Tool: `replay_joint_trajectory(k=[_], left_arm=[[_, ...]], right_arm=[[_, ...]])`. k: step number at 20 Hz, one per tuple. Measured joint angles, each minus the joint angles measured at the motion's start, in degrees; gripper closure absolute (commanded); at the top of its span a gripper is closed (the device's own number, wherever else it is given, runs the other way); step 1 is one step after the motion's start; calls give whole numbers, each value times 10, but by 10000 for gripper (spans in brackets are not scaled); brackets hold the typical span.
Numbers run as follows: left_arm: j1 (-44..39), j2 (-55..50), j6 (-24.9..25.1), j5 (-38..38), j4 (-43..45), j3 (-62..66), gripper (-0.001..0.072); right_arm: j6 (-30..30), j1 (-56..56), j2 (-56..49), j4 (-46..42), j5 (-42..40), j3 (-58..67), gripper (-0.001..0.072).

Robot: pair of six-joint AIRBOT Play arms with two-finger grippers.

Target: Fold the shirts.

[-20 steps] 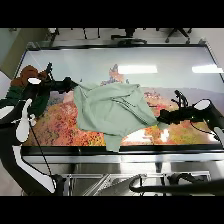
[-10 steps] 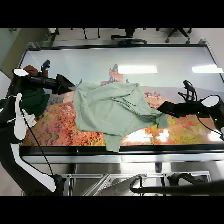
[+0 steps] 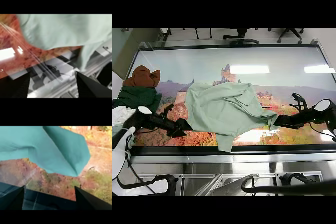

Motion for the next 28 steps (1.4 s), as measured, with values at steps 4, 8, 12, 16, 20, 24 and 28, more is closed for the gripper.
replay_joint_trajectory(k=[4,8,12,16,20,24,28], left_arm=[[-7,21,43,105,-101,-81,119],[-59,-20,75,170,-181,-67,442],[-116,-83,88,182,-186,10,697],[-130,-76,87,91,-195,121,698],[-108,30,49,23,-199,245,697],[-65,172,10,8,-204,410,697],[-12,270,-5,39,-206,565,697]], right_arm=[[-16,0,-39,14,-54,-7,126],[-56,1,-84,76,-80,-9,590],[-92,1,-99,136,-58,-2,695],[-120,-14,-80,236,36,56,694],[-150,-70,-30,463,122,171,694],[-174,-151,37,686,105,294,694],[-205,-195,105,777,25,365,693]])
